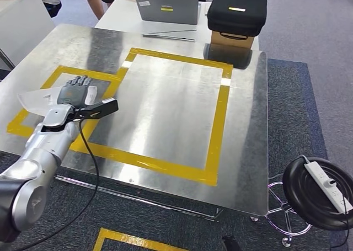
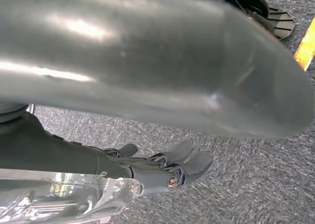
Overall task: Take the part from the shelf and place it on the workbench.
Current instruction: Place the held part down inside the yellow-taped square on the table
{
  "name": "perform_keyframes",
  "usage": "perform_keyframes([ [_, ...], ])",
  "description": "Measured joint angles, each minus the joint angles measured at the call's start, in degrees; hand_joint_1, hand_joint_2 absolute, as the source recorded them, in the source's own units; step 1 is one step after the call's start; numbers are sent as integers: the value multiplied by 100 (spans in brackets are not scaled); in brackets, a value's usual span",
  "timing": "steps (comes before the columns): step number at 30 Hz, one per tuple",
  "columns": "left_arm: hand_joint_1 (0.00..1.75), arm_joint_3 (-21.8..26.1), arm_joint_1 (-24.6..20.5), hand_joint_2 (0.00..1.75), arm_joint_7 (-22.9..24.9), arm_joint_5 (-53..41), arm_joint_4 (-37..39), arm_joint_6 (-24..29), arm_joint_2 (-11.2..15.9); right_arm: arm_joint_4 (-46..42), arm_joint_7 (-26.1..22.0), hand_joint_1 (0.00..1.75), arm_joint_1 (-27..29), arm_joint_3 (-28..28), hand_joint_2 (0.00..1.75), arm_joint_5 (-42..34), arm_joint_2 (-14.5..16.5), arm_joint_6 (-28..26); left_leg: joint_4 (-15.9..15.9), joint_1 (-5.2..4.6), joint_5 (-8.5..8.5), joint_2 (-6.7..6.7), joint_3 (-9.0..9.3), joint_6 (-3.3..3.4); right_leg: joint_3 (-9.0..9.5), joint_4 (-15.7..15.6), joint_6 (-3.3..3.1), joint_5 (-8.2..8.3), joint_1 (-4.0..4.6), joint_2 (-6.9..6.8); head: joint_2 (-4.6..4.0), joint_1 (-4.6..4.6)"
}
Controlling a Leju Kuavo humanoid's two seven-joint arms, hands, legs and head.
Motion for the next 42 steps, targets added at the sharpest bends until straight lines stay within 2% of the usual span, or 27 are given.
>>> perform_keyframes([
  [5,0,37,-3,0,-174,3,-101,14,-40,0,-17,0,0,0,0,-19,0,-8,0,0,0,0,0,0,0,0,-1,1,0,0,0,0],
  [15,0,193,0,0,-95,3,-198,5,-93,0,-17,0,2,0,0,-17,0,-3,5,-14,-11,-1,-1,15,5,-5,12,3,-16,-1,0,-1],
  [20,0,273,0,0,-90,3,-222,-8,-113,0,-15,0,2,0,0,-17,0,-2,12,-53,-24,-1,-1,56,8,-16,51,10,-56,-1,0,-2],
  [22,0,303,-6,0,-90,3,-253,-8,-119,0,-15,0,2,1,0,-17,0,-1,-25,-40,-2,8,23,96,4,-7,84,-7,-60,0,0,-3],
  [24,0,322,-21,0,-90,2,-285,-8,-134,0,-15,0,2,2,0,-17,0,-1,-72,-3,21,25,69,137,-117,275,126,-200,-62,-23,0,14],
  [27,0,335,-29,0,-90,1,-298,-9,-157,0,-13,0,7,2,0,-19,0,-2,-81,11,8,39,106,152,-628,1386,195,-712,-109,-75,0,28],
  [28,0,335,-26,0,-90,1,-298,-10,-165,0,-11,0,12,2,0,-19,0,-2,-80,15,-2,41,112,143,-746,1626,216,-768,-126,-82,0,26],
  [29,0,335,-24,0,-90,1,-298,-10,-172,0,-9,0,15,2,0,-19,0,-2,-77,22,-14,41,120,126,-755,1646,234,-714,-145,-85,0,27],
  [30,0,336,-23,0,-90,1,-298,-10,-176,0,-8,0,16,2,0,-19,0,-2,-74,35,-31,41,136,100,-642,1436,255,-569,-168,-90,0,26],
  [32,0,338,-33,0,-90,1,-304,-10,-176,1,-8,0,11,2,0,-17,1,-2,-54,61,-72,34,170,21,-198,681,318,-262,-214,-107,0,28],
  [33,0,339,-46,0,-90,1,-311,-10,-173,1,-8,0,8,2,0,-17,3,-2,-39,67,-87,30,179,-28,-24,394,315,-174,-220,-94,0,28],
  [34,0,341,-58,0,-90,0,-318,-10,-169,2,-8,0,6,2,0,-18,5,-2,-23,71,-90,24,181,-75,75,232,294,-154,-216,-80,0,33],
  [37,0,346,-50,0,-90,-1,-327,-11,-164,1,-10,0,5,2,0,-19,4,-17,-19,110,-79,22,175,-176,69,188,128,-161,-172,-36,0,11],
  [38,0,346,-32,0,-90,-1,-327,-12,-164,1,-13,0,4,2,0,-19,2,-24,29,122,-146,32,152,-189,61,181,73,-151,-161,-32,0,-4],
  [39,0,346,-18,0,-90,-1,-327,-12,-166,0,-15,0,3,2,0,-19,1,-28,180,124,-284,40,88,-192,55,169,20,-135,-154,-31,0,-15],
  [40,0,346,-9,0,-90,-1,-327,-12,-168,0,-18,0,2,2,0,-19,0,-31,475,114,-493,48,-35,-185,44,156,-29,-116,-145,-32,0,-24],
  [42,0,346,1,0,-87,-1,-327,-12,-169,0,-21,0,2,2,0,-19,0,-32,1292,77,-922,50,-372,-159,5,150,-98,-78,-113,-38,0,-38],
])
